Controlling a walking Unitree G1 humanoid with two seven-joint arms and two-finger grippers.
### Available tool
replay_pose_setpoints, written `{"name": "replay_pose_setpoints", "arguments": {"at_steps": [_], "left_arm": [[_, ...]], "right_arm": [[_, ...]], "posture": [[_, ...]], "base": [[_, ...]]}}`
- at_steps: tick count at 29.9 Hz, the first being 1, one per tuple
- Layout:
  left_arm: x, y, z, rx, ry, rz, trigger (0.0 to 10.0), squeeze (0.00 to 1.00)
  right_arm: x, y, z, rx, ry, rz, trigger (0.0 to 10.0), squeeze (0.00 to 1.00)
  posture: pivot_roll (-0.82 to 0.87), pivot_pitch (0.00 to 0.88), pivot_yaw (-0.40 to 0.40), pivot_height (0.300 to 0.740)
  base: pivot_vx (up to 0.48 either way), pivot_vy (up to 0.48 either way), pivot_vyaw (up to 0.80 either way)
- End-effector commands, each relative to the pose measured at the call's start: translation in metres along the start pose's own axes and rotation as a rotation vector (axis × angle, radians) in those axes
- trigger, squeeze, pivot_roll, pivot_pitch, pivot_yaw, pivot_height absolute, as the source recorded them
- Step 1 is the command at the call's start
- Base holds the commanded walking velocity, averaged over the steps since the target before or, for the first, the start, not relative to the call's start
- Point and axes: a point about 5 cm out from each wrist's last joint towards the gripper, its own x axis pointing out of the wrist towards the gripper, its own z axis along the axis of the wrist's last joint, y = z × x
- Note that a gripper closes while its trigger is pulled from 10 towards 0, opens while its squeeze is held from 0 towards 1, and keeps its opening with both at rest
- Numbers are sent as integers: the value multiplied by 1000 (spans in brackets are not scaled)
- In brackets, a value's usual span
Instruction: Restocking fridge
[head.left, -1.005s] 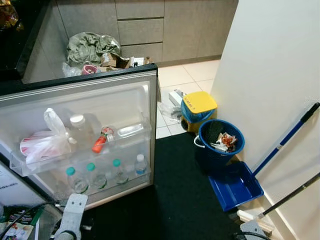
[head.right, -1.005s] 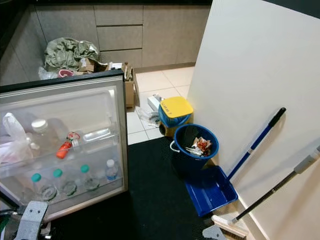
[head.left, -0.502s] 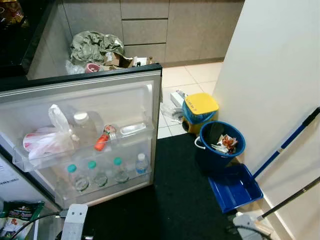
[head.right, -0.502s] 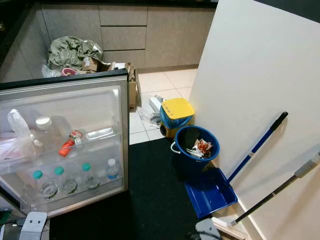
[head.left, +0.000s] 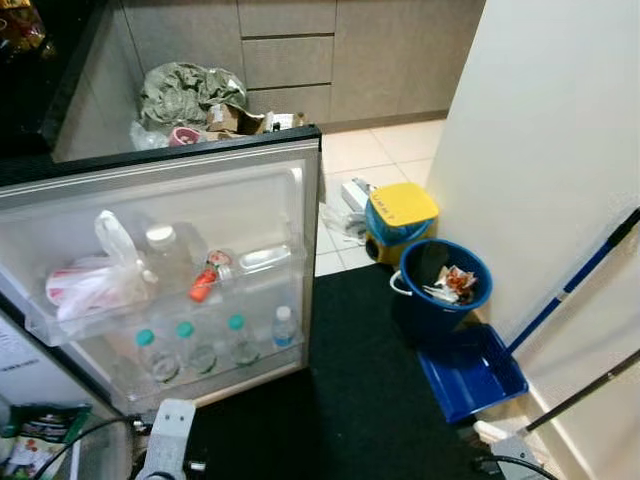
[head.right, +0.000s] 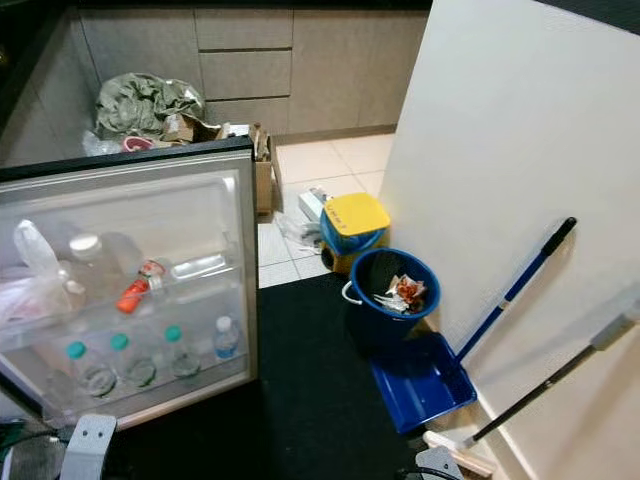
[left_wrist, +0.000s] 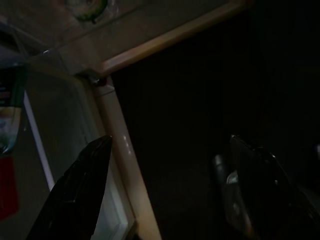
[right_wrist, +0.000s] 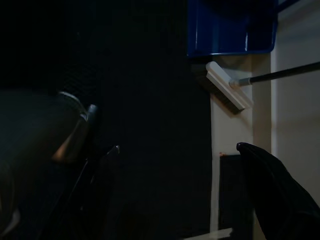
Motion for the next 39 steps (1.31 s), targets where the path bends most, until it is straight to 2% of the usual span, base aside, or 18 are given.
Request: {"name": "replay_pose_setpoints", "arguments": {"at_steps": [1,2,3,5,10,13,15,18,20,24,25,27,32,35,39], "left_arm": [[-3,-2,-12,-31,45,-2,10000,0],[-3,-2,-12,-31,45,-2,10000,0],[-6,1,-19,27,73,-19,10000,0],[-7,3,-21,53,81,-24,10000,0],[-7,11,-22,-6,84,35,10000,0],[-6,11,-19,21,77,15,10000,0],[-5,6,-17,56,69,-16,10000,0],[-5,5,-16,71,66,-20,10000,0],[-5,6,-17,43,70,-1,10000,0],[-6,0,-18,80,68,-31,10000,0],[-6,-4,-20,34,63,-28,10000,0],[-6,-5,-21,31,63,-30,10000,0],[-7,-6,-24,81,69,-23,10000,0],[-8,-7,-25,53,66,-20,10000,0],[-13,-6,-35,97,87,-44,10000,0]], "right_arm": [[0,-2,3,-20,-11,-6,10000,0],[0,-2,3,-20,-11,-6,10000,0],[2,-4,13,31,-54,-32,10000,0],[3,-6,18,47,-74,-39,10000,0],[3,1,15,-20,-58,-6,10000,0],[2,-1,10,-15,-34,-22,10000,0],[1,-6,11,35,-57,-46,10000,0],[1,-7,11,49,-59,-47,10000,0],[1,-1,5,-6,-31,-21,10000,0],[0,1,1,20,-20,-25,10000,0],[0,2,-1,-34,-12,0,10000,0],[-1,2,-1,-44,-14,2,10000,0],[1,1,7,-17,-49,4,10000,0],[1,1,10,-9,-62,14,10000,0],[3,3,17,76,-79,0,10000,0]], "posture": [[-36,0,-54,740],[-36,0,-54,740],[-44,0,-50,740],[-44,0,-50,740],[-32,0,-60,740],[-46,0,-42,740],[-28,0,-60,740],[-28,0,-60,740],[-47,0,-45,740],[-28,0,-56,740],[-46,0,-64,740],[-45,0,-68,740],[-34,0,-80,740],[-16,0,-75,740],[-37,0,-21,740]], "base": [[0,0,0],[0,0,0],[0,0,0],[0,0,0],[0,0,0],[0,0,0],[0,0,0],[0,0,0],[0,0,0],[0,0,0],[0,0,0],[0,0,0],[0,0,0],[0,0,0],[0,0,0]]}}
